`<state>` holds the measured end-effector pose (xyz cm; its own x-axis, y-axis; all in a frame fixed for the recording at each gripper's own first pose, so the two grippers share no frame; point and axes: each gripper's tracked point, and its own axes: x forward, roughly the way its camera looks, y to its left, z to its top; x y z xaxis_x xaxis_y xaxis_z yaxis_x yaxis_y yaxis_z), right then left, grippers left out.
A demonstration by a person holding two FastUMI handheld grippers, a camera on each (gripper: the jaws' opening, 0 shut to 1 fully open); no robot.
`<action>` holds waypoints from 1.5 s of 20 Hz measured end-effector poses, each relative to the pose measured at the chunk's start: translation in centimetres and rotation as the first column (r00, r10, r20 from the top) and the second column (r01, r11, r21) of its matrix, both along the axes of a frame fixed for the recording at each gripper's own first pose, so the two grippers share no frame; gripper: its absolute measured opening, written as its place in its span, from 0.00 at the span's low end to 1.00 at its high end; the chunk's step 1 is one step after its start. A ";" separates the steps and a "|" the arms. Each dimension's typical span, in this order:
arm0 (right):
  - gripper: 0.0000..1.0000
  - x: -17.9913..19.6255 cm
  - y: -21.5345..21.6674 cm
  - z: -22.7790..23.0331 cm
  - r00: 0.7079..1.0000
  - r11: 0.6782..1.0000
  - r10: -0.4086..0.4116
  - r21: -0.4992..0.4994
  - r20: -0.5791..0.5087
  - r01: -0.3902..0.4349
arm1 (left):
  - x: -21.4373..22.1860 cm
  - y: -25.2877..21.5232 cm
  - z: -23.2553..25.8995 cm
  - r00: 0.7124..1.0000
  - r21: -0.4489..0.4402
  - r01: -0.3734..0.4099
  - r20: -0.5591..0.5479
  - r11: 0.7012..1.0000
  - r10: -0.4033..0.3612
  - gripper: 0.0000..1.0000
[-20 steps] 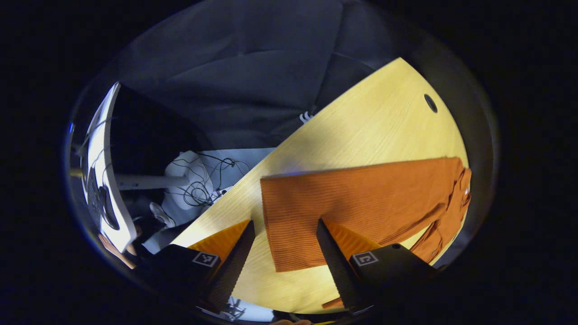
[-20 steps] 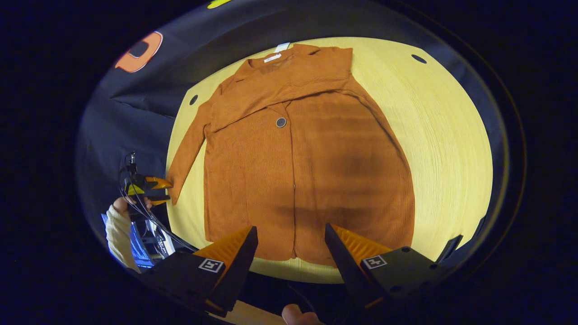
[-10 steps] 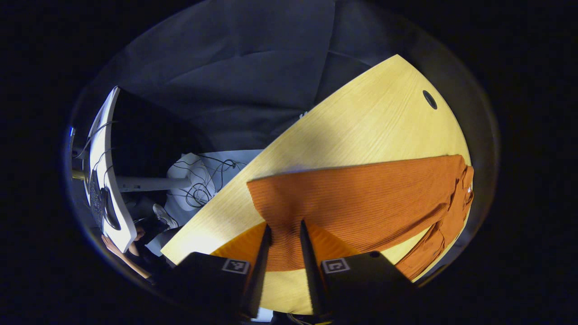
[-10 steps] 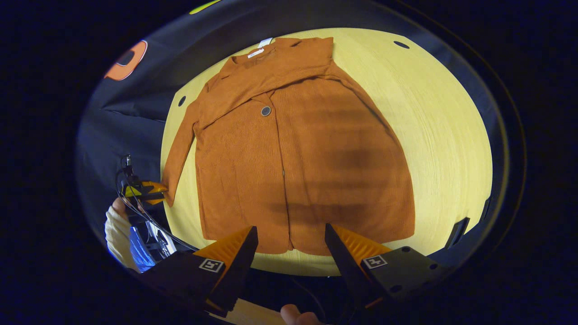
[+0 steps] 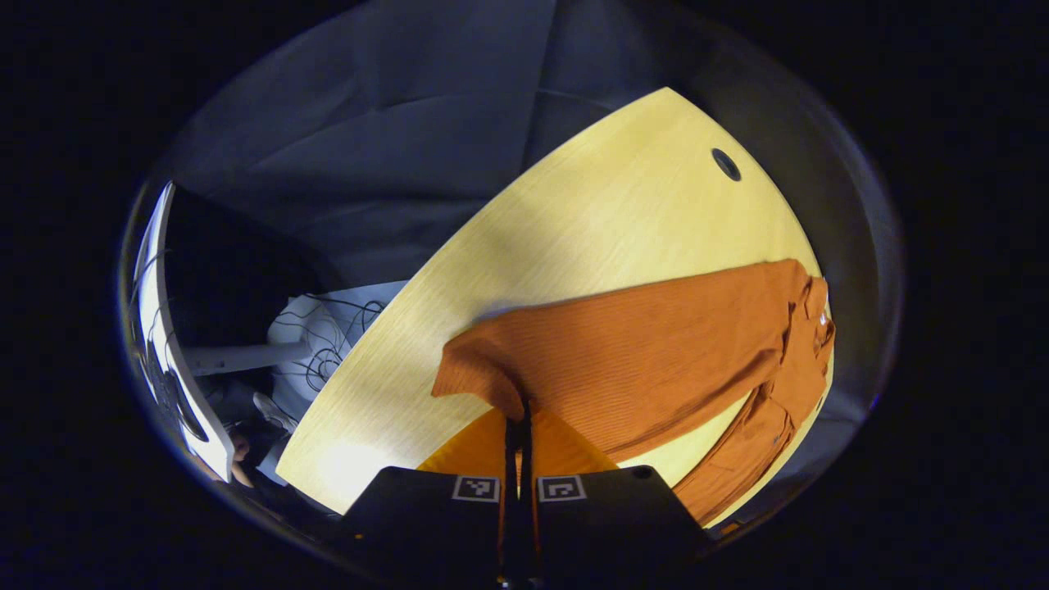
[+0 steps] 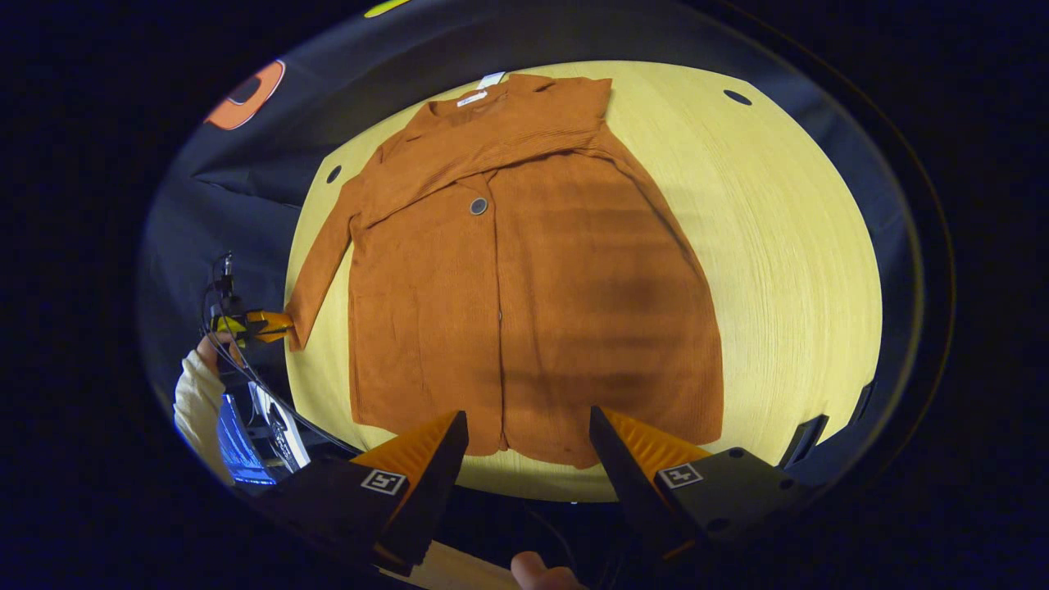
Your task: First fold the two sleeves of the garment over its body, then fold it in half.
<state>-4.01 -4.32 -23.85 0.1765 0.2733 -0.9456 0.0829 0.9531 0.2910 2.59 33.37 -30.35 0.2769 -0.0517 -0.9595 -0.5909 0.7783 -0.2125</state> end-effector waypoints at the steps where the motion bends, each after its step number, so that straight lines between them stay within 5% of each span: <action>1: 0.95 0.0 -0.1 -0.1 1.000 1.000 -0.005 0.005 -0.010 0.005 | 0.1 0.0 0.7 1.000 0.021 0.025 -0.005 0.999 -0.025 0.03; 11: 0.95 0.2 -2.4 -1.4 1.000 0.997 -0.018 0.071 0.014 0.017 | 8.5 -5.1 12.6 0.987 0.152 0.116 0.094 0.982 -0.132 0.03; 16: 0.95 0.6 -4.8 -1.3 0.998 0.993 -0.063 0.106 0.019 0.060 | 14.2 -13.5 17.2 0.954 0.182 0.242 0.134 0.953 -0.268 0.03; 24: 0.95 0.6 -9.6 -2.2 0.985 0.975 -0.169 0.151 0.012 0.166 | 21.2 -29.7 17.5 0.858 0.192 0.478 0.104 0.857 -0.502 0.03; 30: 0.95 0.0 -12.6 -3.6 0.970 0.957 -0.242 0.164 0.009 0.238 | 23.0 -43.2 15.0 0.740 0.159 0.650 0.090 0.743 -0.666 0.03</action>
<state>-4.00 -16.93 -27.40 0.2816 0.3678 -0.8863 0.2930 0.8465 0.4444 25.59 -9.85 -15.32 0.3369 -0.1661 -0.9268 0.1048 0.9848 -0.1384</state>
